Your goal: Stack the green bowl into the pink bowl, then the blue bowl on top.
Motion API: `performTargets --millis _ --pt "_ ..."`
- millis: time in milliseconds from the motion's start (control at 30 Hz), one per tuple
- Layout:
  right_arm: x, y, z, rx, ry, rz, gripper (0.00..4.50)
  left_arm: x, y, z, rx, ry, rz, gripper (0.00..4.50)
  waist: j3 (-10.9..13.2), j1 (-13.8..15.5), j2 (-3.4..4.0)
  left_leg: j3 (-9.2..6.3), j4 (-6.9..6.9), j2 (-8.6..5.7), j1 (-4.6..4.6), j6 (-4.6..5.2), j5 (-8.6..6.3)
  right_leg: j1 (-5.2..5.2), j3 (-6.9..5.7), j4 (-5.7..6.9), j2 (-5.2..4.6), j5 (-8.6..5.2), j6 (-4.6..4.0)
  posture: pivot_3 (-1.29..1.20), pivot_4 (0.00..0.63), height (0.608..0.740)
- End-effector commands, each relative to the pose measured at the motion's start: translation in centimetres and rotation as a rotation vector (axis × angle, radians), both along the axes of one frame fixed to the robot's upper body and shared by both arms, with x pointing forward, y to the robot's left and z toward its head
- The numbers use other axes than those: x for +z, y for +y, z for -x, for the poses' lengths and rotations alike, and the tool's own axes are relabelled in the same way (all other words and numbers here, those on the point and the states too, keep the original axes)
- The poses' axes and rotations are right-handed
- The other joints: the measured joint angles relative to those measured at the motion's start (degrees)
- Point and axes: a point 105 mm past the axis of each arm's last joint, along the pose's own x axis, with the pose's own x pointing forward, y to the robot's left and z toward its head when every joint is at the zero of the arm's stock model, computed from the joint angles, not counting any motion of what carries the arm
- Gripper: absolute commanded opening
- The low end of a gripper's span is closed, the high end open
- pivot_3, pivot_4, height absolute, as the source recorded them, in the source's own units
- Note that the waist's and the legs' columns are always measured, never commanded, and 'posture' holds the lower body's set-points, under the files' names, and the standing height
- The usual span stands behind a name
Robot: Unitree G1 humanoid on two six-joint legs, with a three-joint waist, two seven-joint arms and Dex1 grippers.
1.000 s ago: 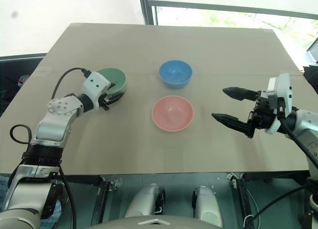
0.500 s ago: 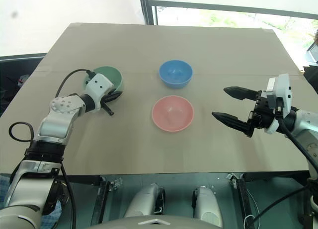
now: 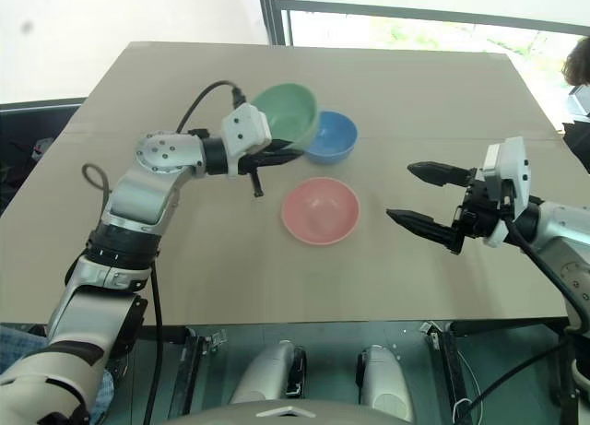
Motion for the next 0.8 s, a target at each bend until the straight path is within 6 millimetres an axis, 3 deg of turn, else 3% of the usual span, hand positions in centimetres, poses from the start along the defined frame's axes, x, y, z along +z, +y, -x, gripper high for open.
performTargets --millis 33,200,367,667,700,800 --pt "1.1 0.0 0.1 0.010 -0.037 -0.012 4.50 0.3 -1.5 4.3 -0.253 -0.037 -0.101 0.02 0.00 -0.09 0.02 0.03 -0.02 0.00 0.03 0.00 0.00 0.00 0.02 0.00 0.02 0.00 0.00 0.00 0.150 0.740" --pt "1.0 0.2 0.0 0.017 -0.038 -0.002 4.50 -2.1 -1.5 6.5 -0.367 0.004 -0.238 0.02 0.00 0.08 0.02 0.02 0.16 0.00 0.11 0.00 0.00 0.06 0.05 -0.02 0.03 -0.01 -0.01 0.00 0.150 0.740" --pt "0.8 0.1 0.0 0.008 -0.034 -0.007 4.50 -3.7 -1.1 6.1 -0.347 -0.004 -0.281 0.02 0.00 0.27 0.02 -0.01 0.35 0.02 0.08 0.09 -0.05 0.11 0.06 0.00 0.02 -0.01 0.00 0.00 0.150 0.740" --pt "0.6 0.1 0.0 0.011 -0.030 -0.002 4.50 -3.5 -1.9 5.5 -0.307 -0.016 -0.201 0.02 0.00 0.23 0.02 -0.01 0.36 0.01 0.03 0.16 -0.09 0.10 0.06 -0.03 0.02 -0.01 0.00 0.00 0.150 0.740" --pt "0.6 0.1 0.0 0.013 -0.027 -0.001 4.50 -3.4 -1.9 5.5 -0.305 -0.014 -0.203 0.76 0.00 0.23 0.02 -0.01 0.36 0.01 0.03 0.15 -0.09 0.10 0.06 -0.03 0.01 -0.01 0.00 0.00 0.150 0.740" --pt "0.4 0.1 0.1 0.018 -0.017 0.001 4.50 -2.9 -1.7 5.4 -0.283 -0.020 -0.175 1.88 0.00 0.23 0.02 -0.01 0.38 0.02 0.05 0.15 -0.09 0.11 0.07 -0.02 0.01 -0.01 0.00 0.00 0.150 0.740"
